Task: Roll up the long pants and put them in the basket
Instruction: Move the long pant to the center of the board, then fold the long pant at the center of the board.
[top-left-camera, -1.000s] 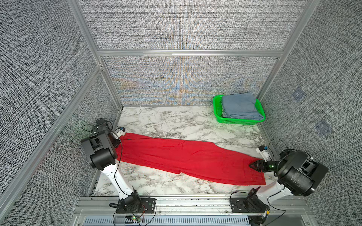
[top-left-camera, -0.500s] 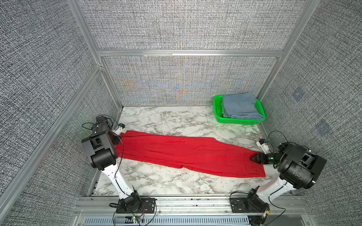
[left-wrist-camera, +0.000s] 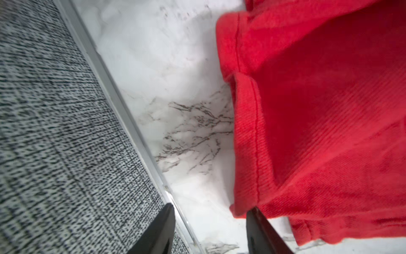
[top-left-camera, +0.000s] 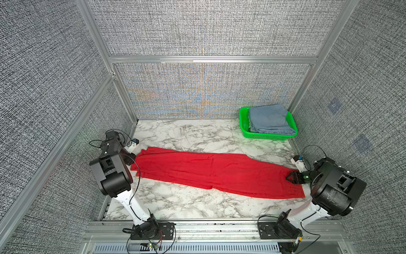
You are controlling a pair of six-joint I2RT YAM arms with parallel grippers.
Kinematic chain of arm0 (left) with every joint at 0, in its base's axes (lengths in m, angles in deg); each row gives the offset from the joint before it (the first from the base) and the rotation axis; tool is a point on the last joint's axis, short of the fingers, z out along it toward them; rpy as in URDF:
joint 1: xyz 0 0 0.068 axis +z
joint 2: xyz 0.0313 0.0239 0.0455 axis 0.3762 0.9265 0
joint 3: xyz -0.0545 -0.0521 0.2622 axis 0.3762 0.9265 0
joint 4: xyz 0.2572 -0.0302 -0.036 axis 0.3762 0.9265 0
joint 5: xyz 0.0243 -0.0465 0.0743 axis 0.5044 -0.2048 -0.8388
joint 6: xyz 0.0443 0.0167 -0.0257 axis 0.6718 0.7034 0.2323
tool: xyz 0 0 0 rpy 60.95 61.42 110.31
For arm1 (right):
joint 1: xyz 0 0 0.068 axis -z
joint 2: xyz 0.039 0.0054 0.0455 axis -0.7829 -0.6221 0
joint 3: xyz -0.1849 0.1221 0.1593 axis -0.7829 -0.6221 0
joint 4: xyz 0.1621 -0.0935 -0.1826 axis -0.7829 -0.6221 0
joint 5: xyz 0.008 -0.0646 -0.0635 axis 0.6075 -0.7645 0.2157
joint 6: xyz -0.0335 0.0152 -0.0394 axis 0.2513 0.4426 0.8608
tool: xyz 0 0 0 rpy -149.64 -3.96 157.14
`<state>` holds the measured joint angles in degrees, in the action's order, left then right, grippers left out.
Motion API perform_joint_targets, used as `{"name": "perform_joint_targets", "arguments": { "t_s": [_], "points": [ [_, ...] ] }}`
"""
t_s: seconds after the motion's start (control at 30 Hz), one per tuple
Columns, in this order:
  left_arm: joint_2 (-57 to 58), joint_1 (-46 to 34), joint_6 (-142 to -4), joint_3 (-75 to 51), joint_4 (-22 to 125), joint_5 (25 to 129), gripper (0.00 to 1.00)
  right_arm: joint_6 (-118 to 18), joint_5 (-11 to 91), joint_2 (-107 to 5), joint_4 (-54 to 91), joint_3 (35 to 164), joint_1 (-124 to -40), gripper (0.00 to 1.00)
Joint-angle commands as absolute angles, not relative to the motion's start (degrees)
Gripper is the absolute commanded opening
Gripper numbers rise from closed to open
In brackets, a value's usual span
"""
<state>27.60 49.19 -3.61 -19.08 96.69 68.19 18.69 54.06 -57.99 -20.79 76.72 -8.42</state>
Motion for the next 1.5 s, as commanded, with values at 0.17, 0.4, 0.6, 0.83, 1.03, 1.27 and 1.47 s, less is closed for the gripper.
{"name": "perform_joint_targets", "arguments": {
  "t_s": [0.17, 0.4, 0.6, 0.83, 1.03, 1.27, 1.47],
  "points": [
    [24.7, 50.5, -1.6, -18.8, 103.5, 74.9, 0.54, 18.8, 52.5, -56.7, -19.9, 76.5, -8.4, 0.61],
    [22.5, 50.5, 3.7, -15.1, 110.6, 76.5, 0.49, 18.8, 53.2, -57.3, -19.1, 75.8, -8.4, 0.61],
    [20.7, 50.7, 2.7, -7.5, 104.1, 72.6, 0.41, 18.9, 53.4, -57.6, -19.0, 75.5, -8.4, 0.61],
    [23.7, 51.0, -1.7, -7.8, 100.3, 70.8, 0.36, 18.5, 53.4, -56.5, -19.6, 75.3, -8.3, 0.61],
    [26.2, 51.3, -3.6, -7.4, 97.5, 71.4, 0.36, 18.4, 52.8, -55.4, -20.6, 75.3, -8.4, 0.61],
    [26.6, 51.5, -3.6, -9.3, 100.9, 75.8, 0.36, 18.4, 52.7, -55.1, -20.3, 74.4, -8.4, 0.61],
    [26.7, 51.5, -3.1, -11.5, 105.3, 78.9, 0.36, 18.4, 52.7, -55.5, -19.4, 73.6, -8.4, 0.61]
  ]
}}
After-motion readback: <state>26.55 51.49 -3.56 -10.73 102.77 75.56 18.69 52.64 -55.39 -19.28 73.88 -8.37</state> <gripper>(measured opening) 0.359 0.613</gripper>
